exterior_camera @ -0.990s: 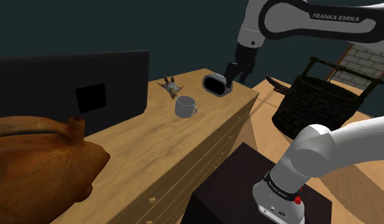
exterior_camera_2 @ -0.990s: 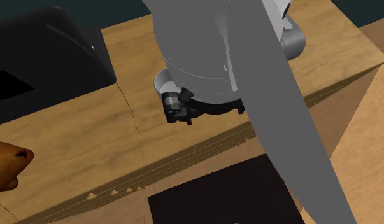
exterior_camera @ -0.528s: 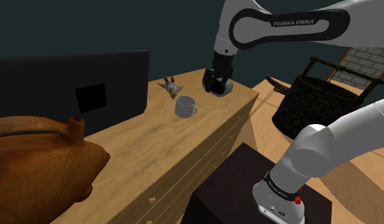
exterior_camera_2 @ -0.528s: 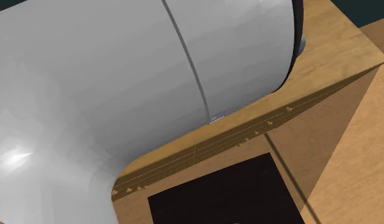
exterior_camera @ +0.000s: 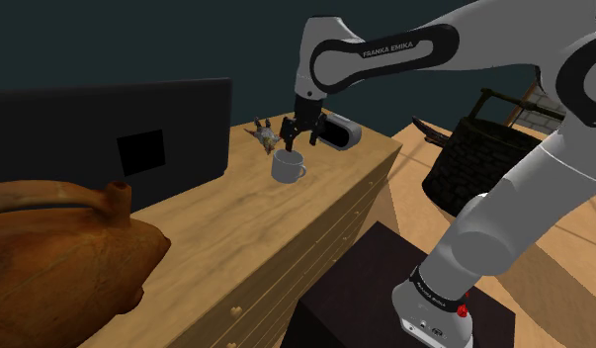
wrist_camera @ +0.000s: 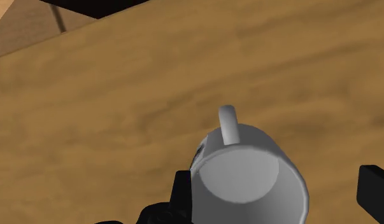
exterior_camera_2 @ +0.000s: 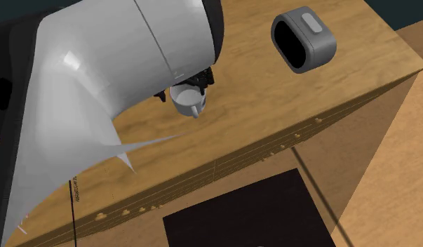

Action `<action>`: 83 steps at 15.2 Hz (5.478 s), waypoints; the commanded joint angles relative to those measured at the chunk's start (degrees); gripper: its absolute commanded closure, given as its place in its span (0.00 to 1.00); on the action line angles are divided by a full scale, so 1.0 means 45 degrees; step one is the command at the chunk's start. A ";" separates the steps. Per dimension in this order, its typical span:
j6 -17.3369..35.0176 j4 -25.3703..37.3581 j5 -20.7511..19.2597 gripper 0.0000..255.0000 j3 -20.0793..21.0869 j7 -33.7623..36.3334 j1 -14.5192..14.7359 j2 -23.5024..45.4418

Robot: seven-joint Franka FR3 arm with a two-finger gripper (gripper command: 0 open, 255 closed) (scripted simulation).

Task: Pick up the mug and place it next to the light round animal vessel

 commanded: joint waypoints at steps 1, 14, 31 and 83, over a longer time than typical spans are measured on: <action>0.0294 0.0614 -0.0049 0.00 0.0157 0.0355 0.0081 0.0962; 0.1993 0.1248 -0.0402 0.00 0.0258 0.0972 0.0207 0.3386; 0.1993 0.1250 -0.0402 1.00 0.0258 0.0972 0.0207 0.3387; -0.6939 0.9712 -0.0155 1.00 0.0357 0.0476 0.0279 0.2896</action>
